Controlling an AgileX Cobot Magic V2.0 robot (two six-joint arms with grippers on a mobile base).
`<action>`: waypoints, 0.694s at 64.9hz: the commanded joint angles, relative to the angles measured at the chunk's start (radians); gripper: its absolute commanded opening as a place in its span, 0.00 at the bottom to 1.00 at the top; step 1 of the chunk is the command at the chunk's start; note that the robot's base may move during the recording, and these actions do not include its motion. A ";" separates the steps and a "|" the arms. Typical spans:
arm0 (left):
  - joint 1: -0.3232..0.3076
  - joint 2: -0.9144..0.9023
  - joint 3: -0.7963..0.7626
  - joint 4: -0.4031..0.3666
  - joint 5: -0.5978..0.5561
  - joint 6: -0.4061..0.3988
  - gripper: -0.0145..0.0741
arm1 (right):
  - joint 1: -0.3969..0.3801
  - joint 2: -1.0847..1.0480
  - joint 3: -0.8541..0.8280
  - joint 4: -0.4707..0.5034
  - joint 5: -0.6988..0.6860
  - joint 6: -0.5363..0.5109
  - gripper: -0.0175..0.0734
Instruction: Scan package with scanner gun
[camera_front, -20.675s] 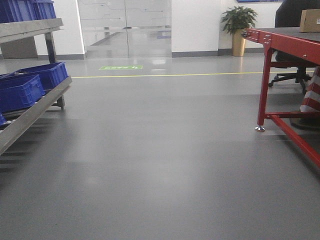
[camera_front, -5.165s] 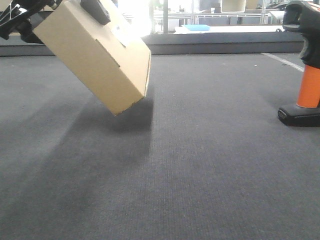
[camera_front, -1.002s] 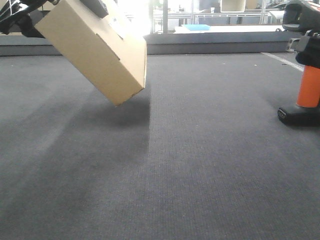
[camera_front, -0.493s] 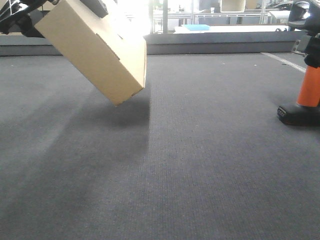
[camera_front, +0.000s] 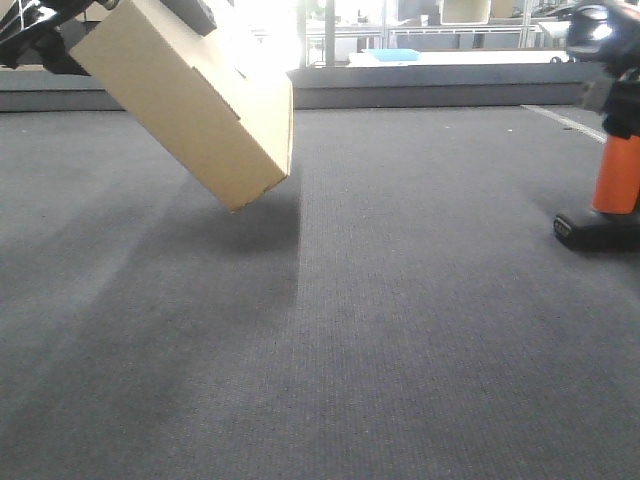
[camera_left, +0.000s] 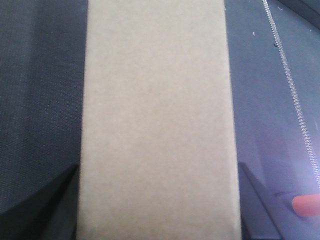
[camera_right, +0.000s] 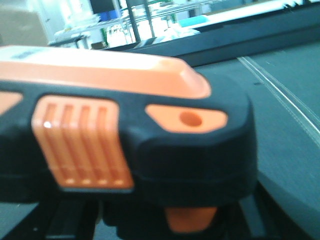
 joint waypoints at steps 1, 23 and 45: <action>-0.008 -0.004 -0.001 -0.009 -0.022 -0.001 0.17 | -0.001 -0.015 -0.035 -0.032 -0.071 -0.032 0.32; -0.008 -0.004 -0.001 -0.009 -0.015 -0.001 0.17 | 0.002 -0.101 -0.229 -0.051 0.184 -0.244 0.25; -0.008 -0.004 -0.001 -0.013 0.032 -0.001 0.17 | 0.000 -0.092 -0.364 -0.038 0.335 -0.457 0.23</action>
